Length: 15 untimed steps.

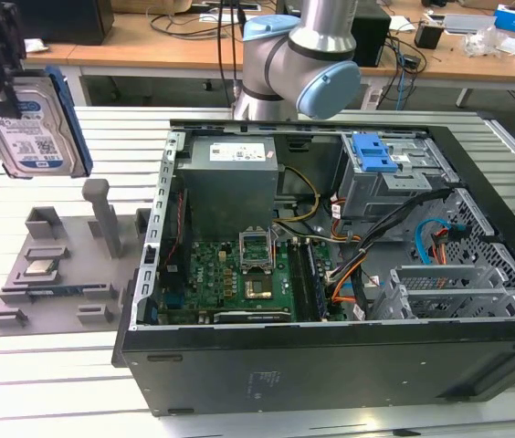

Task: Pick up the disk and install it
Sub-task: 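Pick up the disk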

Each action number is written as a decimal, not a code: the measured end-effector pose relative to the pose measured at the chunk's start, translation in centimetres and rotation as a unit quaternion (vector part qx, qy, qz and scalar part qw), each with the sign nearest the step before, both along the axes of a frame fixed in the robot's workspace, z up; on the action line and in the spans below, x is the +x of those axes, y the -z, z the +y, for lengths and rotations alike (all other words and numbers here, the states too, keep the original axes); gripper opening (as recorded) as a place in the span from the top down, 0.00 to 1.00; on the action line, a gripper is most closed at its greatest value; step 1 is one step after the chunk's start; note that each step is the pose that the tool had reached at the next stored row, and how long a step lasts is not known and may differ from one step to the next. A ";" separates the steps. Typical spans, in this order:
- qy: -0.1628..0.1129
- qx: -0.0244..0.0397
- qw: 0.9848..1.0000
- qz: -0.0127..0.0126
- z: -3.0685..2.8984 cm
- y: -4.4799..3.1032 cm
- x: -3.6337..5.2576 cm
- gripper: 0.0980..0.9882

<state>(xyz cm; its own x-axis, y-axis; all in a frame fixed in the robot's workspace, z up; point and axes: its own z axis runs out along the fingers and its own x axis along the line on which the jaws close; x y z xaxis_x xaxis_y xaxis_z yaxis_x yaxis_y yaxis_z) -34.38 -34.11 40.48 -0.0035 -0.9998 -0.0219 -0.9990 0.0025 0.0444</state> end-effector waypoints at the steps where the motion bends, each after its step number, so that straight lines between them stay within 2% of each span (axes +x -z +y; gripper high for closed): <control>1: 0.000 0.000 1.000 0.000 0.00 -0.25 0.01 0.71; 15: 0.000 0.000 1.000 0.000 0.00 -2.86 0.05 0.71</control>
<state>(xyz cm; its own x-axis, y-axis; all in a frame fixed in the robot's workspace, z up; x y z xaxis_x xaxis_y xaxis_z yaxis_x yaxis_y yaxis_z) -34.33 -34.11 43.33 -0.0035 -0.9998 -0.0220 -0.9990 0.0025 0.0450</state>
